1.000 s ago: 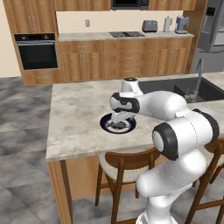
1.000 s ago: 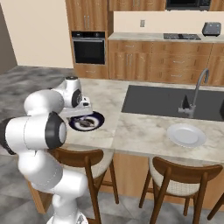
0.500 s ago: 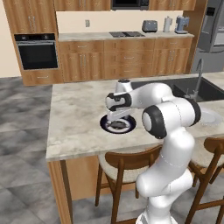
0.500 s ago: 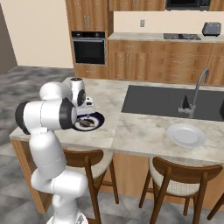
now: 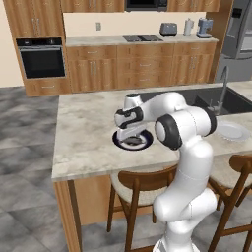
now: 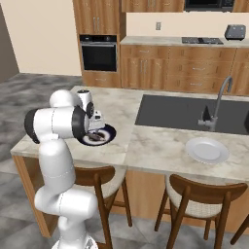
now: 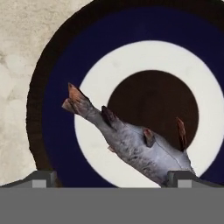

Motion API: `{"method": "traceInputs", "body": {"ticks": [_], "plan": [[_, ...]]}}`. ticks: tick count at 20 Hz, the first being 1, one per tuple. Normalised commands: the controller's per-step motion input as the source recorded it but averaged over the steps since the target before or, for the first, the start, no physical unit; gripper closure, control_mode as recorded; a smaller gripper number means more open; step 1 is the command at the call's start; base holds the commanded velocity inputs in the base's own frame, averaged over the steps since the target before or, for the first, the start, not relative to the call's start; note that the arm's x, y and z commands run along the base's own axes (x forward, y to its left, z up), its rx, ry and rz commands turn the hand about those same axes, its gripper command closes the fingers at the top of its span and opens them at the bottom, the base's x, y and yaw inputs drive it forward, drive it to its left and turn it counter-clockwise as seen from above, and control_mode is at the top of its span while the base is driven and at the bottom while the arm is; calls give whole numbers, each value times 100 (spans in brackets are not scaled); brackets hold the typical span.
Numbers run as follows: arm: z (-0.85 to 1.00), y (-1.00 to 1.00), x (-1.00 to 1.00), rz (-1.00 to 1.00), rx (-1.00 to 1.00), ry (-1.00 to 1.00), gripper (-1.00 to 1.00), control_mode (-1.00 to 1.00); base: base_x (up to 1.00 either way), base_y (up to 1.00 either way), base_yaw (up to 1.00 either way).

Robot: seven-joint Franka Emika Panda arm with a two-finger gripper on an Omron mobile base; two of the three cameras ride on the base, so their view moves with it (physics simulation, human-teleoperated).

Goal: Transport the fish and lemon wedge to the fridge. Place the fish on the rack containing meat and place the lemon wedge on the rack containing the vegetable, ensuring meats and vegetables are on different racks.

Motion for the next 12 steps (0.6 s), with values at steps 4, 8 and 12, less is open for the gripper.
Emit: {"method": "traceInputs", "body": {"ticks": [4,8,12], "plan": [[-31,0,13,11,-1,0,-100,-100,0,0,0],[-9,0,34,14,0,0,-100,-100,0,0,0],[-2,0,25,11,0,0,-100,-100,0,0,0]]}}
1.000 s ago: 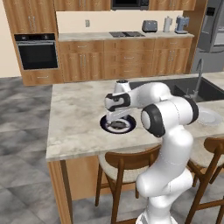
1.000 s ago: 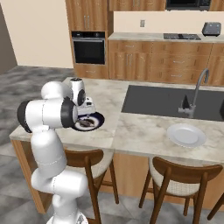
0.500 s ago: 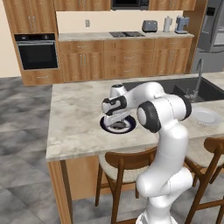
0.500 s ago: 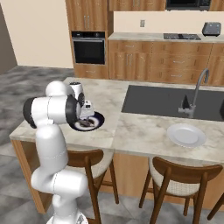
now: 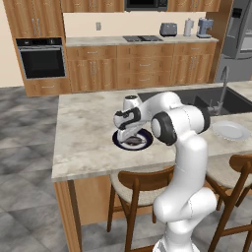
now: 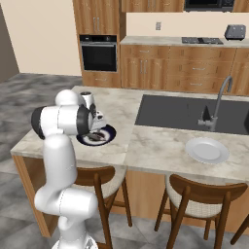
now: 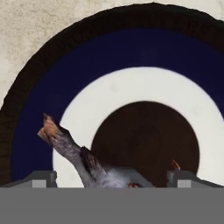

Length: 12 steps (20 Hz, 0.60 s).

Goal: Transport the fish and lemon wedge to the fridge. Place the fish on the rack containing meat and place the lemon wedge on the rack containing the vegetable, ensuring meats and vegetables are on different racks.

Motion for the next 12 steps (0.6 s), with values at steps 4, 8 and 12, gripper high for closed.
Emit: {"method": "traceInputs", "body": {"ticks": [4,8,12], "plan": [[-9,0,17,7,0,0,-100,-100,0,0,0],[-22,0,-23,4,-1,2,-100,-100,0,0,0],[-14,0,-20,3,0,1,-100,-100,0,0,0]]}}
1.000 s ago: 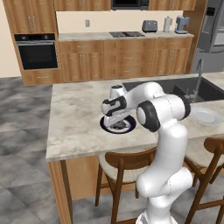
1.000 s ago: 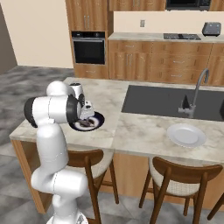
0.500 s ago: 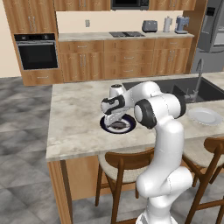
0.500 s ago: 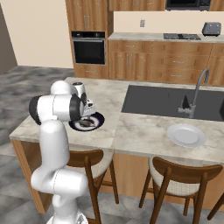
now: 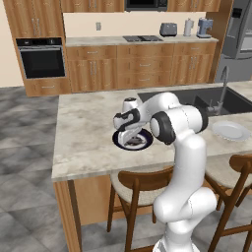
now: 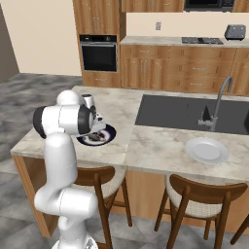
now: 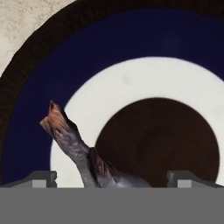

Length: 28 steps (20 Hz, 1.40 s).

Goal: Transport the fish and lemon wedge to the fridge. Place the fish on the rack containing meat and place the lemon wedge on the rack containing the vegetable, ensuring meats and vegetables are on different racks.

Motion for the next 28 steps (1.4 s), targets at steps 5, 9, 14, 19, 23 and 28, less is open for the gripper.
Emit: {"method": "traceInputs", "body": {"ticks": [5,9,14,19,23,28], "plan": [[-28,-4,-24,6,0,0,-100,-100,0,0,0],[-62,-1,-2,10,0,3,100,-100,0,0,0],[-58,0,0,10,0,4,100,-100,0,0,0],[-15,0,0,3,0,1,100,-100,0,0,0],[0,0,0,0,0,0,100,-100,0,0,0],[3,0,-3,0,0,0,100,-100,0,0,0]]}}
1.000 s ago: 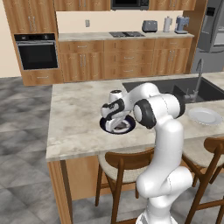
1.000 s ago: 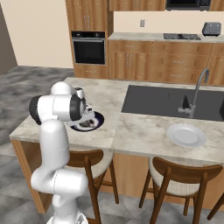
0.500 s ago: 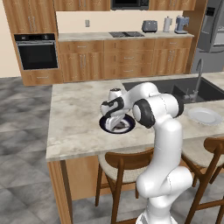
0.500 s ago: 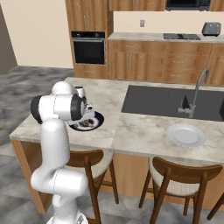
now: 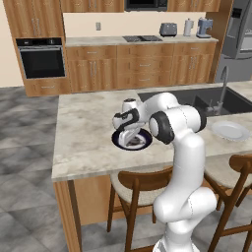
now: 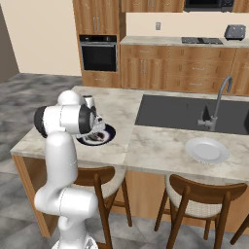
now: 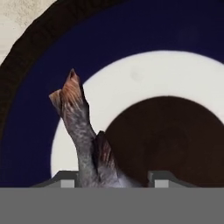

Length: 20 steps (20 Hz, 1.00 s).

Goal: Transport the fish and lemon wedge to the fridge. Place the fish on the rack containing meat and place the lemon wedge on the rack containing the vegetable, ensuring meats and vegetables are on different racks.

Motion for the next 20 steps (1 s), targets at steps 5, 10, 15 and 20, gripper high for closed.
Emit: {"method": "traceInputs", "body": {"ticks": [5,10,15,20], "plan": [[62,0,-29,0,0,8,100,-100,0,0,0],[77,-3,-66,0,0,8,100,-100,0,0,0],[82,-14,-100,1,0,0,100,-100,0,0,0],[71,0,-100,0,0,-7,100,-100,0,0,0]]}}
